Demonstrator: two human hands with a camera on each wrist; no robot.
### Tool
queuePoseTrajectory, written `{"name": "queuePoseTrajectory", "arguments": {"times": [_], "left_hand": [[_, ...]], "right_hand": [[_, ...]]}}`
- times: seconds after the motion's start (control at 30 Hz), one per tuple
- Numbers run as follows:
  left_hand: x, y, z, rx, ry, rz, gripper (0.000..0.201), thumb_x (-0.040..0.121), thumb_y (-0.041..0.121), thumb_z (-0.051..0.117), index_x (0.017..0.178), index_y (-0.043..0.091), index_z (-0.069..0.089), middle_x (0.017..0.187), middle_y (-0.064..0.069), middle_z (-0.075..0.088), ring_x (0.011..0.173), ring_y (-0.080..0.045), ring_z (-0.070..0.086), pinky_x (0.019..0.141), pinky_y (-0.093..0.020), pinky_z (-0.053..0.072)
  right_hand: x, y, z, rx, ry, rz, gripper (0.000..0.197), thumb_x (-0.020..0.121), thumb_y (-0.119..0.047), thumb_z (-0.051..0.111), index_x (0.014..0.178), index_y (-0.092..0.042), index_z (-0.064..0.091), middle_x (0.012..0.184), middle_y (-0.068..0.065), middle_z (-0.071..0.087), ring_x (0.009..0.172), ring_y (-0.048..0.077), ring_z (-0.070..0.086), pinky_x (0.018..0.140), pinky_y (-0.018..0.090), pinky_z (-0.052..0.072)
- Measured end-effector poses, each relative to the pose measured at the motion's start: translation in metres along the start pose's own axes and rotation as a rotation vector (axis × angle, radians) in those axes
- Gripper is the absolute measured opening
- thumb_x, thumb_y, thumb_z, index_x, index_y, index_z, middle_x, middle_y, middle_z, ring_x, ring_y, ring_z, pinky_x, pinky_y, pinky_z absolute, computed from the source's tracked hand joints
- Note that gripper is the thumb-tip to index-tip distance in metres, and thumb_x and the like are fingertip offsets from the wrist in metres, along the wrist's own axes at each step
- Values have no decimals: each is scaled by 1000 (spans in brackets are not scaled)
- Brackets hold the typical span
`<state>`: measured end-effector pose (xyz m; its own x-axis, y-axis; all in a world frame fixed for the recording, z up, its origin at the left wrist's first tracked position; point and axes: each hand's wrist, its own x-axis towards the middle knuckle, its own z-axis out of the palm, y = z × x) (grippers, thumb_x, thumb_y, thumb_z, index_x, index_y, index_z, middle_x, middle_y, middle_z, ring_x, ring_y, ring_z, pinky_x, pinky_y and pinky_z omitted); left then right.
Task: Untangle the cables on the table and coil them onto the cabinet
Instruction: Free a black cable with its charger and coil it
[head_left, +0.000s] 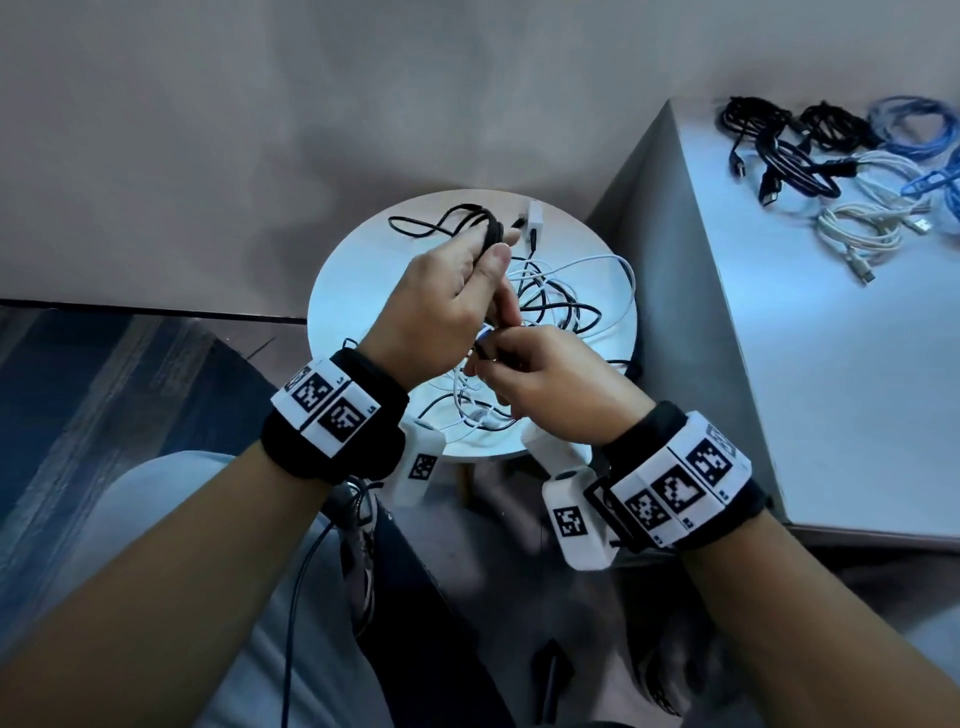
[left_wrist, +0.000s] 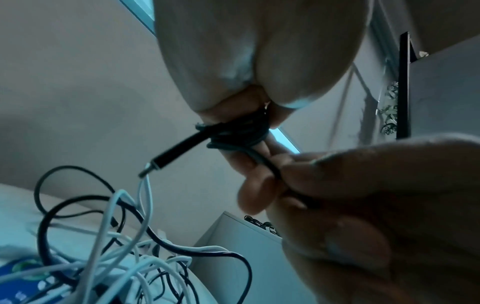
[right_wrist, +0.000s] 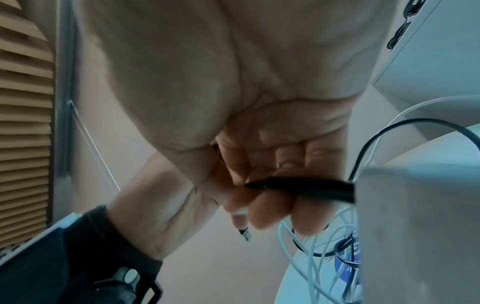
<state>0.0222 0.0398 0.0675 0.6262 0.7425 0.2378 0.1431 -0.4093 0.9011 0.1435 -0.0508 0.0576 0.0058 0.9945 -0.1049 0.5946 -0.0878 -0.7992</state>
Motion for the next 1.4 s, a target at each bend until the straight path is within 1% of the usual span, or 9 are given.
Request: {"name": "queuePoseTrajectory", "arguments": {"times": [0.17,0.3,0.43,0.53,0.67,0.83,0.97,1.2,1.4], "left_hand": [[2,4,-1,-359,69,-70,28,109,13,34,120,-1,55,59,0,55,57,-26,60,63,-38,53],[7,10,-11,-752,57,-175,32,108,17,32,108,2,60,53,8,29,41,-9,22,44,-23,24],[6,19,-15,-953,-75,-233,40,107,23,31,96,10,67,45,13,27,34,-2,17,38,-21,16],[2,20,-13,-986,-172,-251,39,105,22,32,92,10,67,44,14,29,34,-3,16,38,-21,15],[0,19,-9,-985,-278,-255,34,104,22,32,91,9,60,44,12,32,31,-2,23,37,-19,21],[-6,21,-5,-1108,-395,-308,35,100,24,35,77,12,59,43,8,30,31,-8,37,47,-25,40],[-11,23,-1,-1288,-452,-307,38,99,26,34,74,10,59,42,2,24,37,-15,51,69,-32,54],[-11,24,0,-994,-459,-333,69,104,43,21,64,12,68,33,1,41,48,-25,65,75,-35,55],[-9,26,-11,-852,-510,-398,57,105,39,26,72,14,64,37,4,40,36,-18,51,67,-33,56]], "right_hand": [[1,4,-2,200,-98,76,20,99,-15,54,95,-1,69,70,3,68,66,16,66,66,38,53],[1,3,-5,214,-142,111,21,98,-17,54,102,-11,74,87,5,76,91,23,71,82,34,57],[5,5,-15,281,28,131,27,77,-37,51,75,-20,72,88,4,75,83,26,70,81,45,53],[6,0,-26,595,211,113,23,81,-35,51,90,-21,68,98,3,69,84,19,68,80,37,48],[1,-14,-32,957,214,-87,27,98,-22,54,112,0,62,87,10,61,76,20,59,73,28,51],[-4,-23,-36,1201,124,-83,14,102,-13,47,111,-8,56,66,1,39,48,6,35,55,22,32],[-12,-29,-48,1410,-2,-75,15,105,-20,39,103,-18,53,58,-7,31,37,3,24,43,18,35],[-16,-29,-49,1214,68,-48,16,103,-8,40,99,-15,54,54,-4,31,36,3,19,36,16,19],[-16,-27,-46,1020,38,-11,16,103,-8,45,96,-18,56,65,6,30,40,5,19,36,16,23]]}}
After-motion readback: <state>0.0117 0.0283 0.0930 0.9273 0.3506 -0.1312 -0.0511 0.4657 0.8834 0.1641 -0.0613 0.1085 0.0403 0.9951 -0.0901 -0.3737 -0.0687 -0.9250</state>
